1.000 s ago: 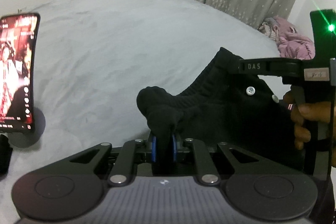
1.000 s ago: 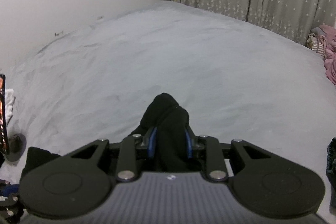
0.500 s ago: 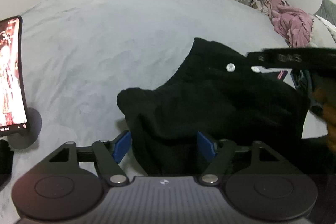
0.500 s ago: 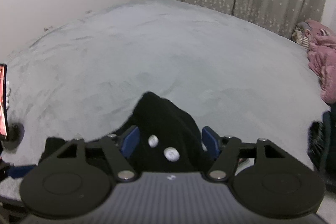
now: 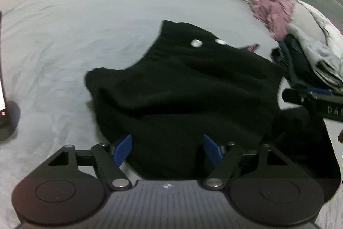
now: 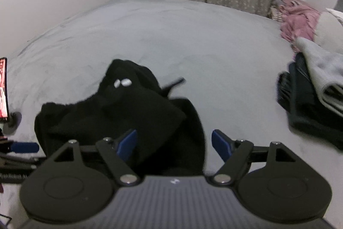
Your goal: Fold clothes
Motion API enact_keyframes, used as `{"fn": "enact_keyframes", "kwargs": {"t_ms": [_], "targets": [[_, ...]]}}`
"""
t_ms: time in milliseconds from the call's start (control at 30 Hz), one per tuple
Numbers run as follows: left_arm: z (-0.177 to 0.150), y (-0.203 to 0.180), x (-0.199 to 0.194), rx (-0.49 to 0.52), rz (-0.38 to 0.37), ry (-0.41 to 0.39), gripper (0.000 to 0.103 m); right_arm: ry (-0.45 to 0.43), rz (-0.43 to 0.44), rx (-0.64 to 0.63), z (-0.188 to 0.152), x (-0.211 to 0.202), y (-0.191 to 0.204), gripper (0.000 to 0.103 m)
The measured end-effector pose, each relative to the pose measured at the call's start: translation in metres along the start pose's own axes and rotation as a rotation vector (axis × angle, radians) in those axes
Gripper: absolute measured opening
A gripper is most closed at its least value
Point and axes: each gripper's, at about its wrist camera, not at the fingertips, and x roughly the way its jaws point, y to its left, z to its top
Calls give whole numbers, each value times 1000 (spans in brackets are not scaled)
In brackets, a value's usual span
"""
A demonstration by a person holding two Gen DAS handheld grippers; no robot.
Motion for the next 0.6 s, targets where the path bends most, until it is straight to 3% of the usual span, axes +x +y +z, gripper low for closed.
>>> {"fn": "enact_keyframes", "kwargs": {"t_ms": [133, 300, 467, 600], "targets": [[-8, -16, -1, 26, -27, -3, 74, 0, -31, 57, -42, -24, -21, 84], [-14, -33, -4, 53, -36, -15, 74, 16, 21, 167, -79, -41, -47, 85], [-19, -46, -10, 86, -53, -45, 74, -37, 85, 253, -102, -54, -66, 87], [-23, -52, -10, 106, -50, -55, 74, 6, 136, 317, -108, -53, -75, 87]]}}
